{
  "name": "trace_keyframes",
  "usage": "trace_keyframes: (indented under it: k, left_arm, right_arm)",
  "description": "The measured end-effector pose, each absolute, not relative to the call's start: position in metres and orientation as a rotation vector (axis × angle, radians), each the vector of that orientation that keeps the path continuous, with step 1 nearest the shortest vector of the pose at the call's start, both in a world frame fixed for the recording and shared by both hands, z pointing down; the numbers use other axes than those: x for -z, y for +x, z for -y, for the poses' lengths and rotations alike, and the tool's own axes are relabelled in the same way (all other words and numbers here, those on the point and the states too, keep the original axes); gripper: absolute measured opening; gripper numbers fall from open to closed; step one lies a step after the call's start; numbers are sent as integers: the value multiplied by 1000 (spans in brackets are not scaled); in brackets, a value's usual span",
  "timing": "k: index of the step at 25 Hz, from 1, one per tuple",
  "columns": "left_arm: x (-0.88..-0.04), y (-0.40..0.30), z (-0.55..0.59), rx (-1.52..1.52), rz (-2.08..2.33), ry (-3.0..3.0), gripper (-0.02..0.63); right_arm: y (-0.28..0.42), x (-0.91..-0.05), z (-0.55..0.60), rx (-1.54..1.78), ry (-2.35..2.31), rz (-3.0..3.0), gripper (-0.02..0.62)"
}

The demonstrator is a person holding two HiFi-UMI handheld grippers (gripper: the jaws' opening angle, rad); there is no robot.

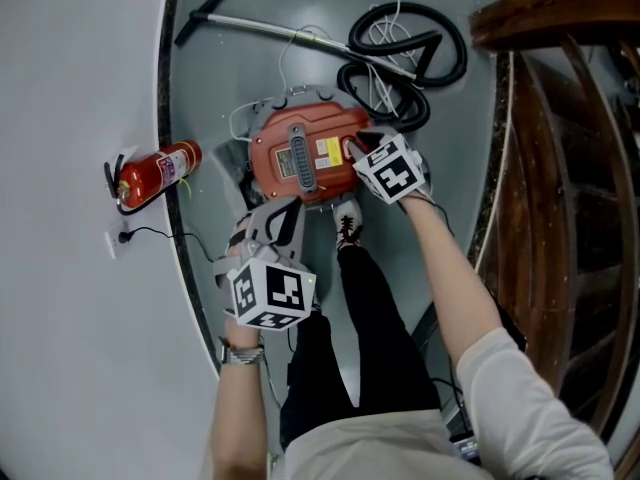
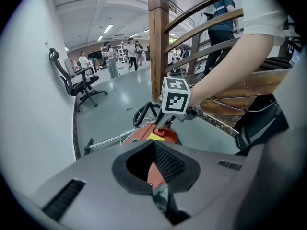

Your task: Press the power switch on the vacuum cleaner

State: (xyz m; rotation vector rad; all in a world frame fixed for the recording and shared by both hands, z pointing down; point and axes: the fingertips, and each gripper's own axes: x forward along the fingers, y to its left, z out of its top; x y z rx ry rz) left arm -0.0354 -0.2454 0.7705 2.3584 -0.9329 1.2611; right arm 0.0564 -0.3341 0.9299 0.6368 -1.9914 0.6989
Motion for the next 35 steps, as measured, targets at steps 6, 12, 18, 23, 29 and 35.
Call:
trace_keyframes:
  k: [6,12,18,23,29,35]
  left_arm:
    - [-764,-37,249,-1248,974,2352,-2]
    - [-755,-36,245,-1261,982,2363,-2]
    - [-738,-35,236,-1233,988,2365,-2]
    - [-721,-34,232,-1203,1002,2375,-2]
    - [-707,-35,232,-1171,1026,2384,-2]
    - [-688,-31,237,-1154,1053,2434,-2]
  right_arm:
    - [67,-924,327,-669,631,1988,56]
    - [71,-902,331,-673,662,2024,46]
    - [68,-864,334,-688,721,2092,40]
    - [65,-831,325,-705,721,2133,38]
    - [73,-796,315,-649,735,2145,37]
    - [73,-754,306,-634,734,2206,37]
